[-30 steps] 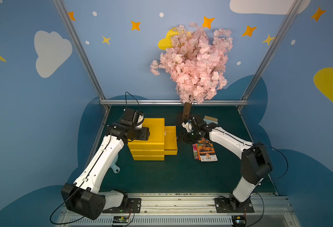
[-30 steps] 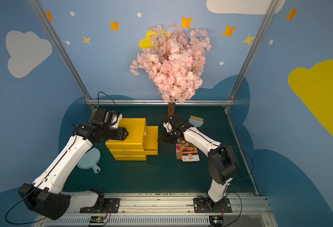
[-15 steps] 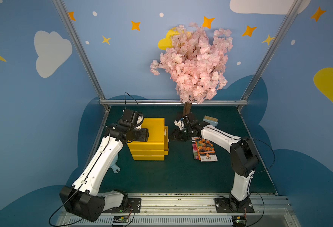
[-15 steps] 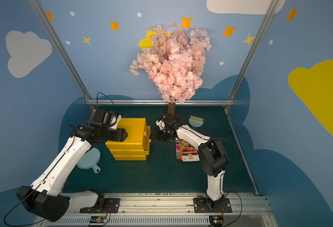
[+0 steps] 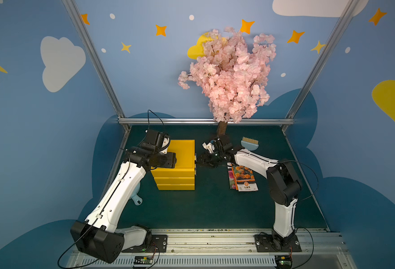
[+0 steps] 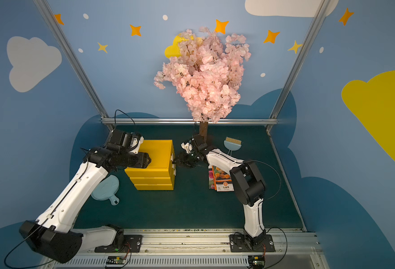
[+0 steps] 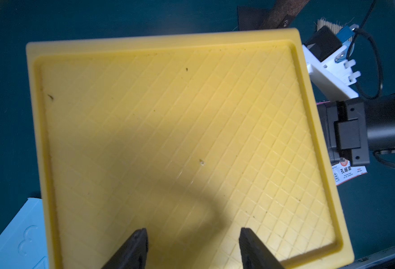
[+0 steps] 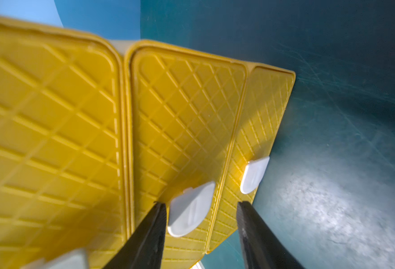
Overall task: Take the seed bags out of the drawer
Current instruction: Close the drawer in the storage box.
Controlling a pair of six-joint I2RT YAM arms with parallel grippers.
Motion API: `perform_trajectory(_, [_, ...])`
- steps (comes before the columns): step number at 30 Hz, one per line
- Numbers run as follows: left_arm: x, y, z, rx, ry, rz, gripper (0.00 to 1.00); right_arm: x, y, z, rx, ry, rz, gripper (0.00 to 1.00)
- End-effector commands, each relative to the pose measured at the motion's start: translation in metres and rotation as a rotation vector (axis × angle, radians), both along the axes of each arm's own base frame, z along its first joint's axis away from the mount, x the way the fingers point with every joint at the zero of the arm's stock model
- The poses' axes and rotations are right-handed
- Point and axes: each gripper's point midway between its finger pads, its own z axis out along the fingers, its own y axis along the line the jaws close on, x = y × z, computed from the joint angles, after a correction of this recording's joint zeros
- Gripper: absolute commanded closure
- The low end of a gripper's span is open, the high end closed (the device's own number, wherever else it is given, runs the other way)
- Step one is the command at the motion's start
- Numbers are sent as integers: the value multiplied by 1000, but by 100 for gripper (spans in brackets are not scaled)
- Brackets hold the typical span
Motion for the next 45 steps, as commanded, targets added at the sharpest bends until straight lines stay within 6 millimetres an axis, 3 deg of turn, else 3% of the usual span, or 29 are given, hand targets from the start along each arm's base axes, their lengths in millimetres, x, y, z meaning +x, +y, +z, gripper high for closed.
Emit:
perform_trajectory(1, [-8,4,-7,11,34,8,33,-5,12,3,54,-2,32,47])
perform_trajectory(13, [-13,4,-35,16,90,13,34,-7,-8,-15,46,21,-6,49])
perform_trajectory(19, [-17,6,-47,21,116,21,34,-3,-18,-2,87,-8,-24,47])
perform_trajectory(28, [-20,9,-48,24,113,30,34,1,-32,18,171,-50,-49,42])
perform_trajectory(32, [-21,10,-48,27,113,32,34,-3,-27,15,137,-44,-18,43])
perform_trajectory(41, [-22,11,-49,29,116,33,34,-12,12,19,159,-38,69,42])
perform_trajectory(45, [-22,11,-49,29,118,34,34,-12,18,21,168,-39,76,42])
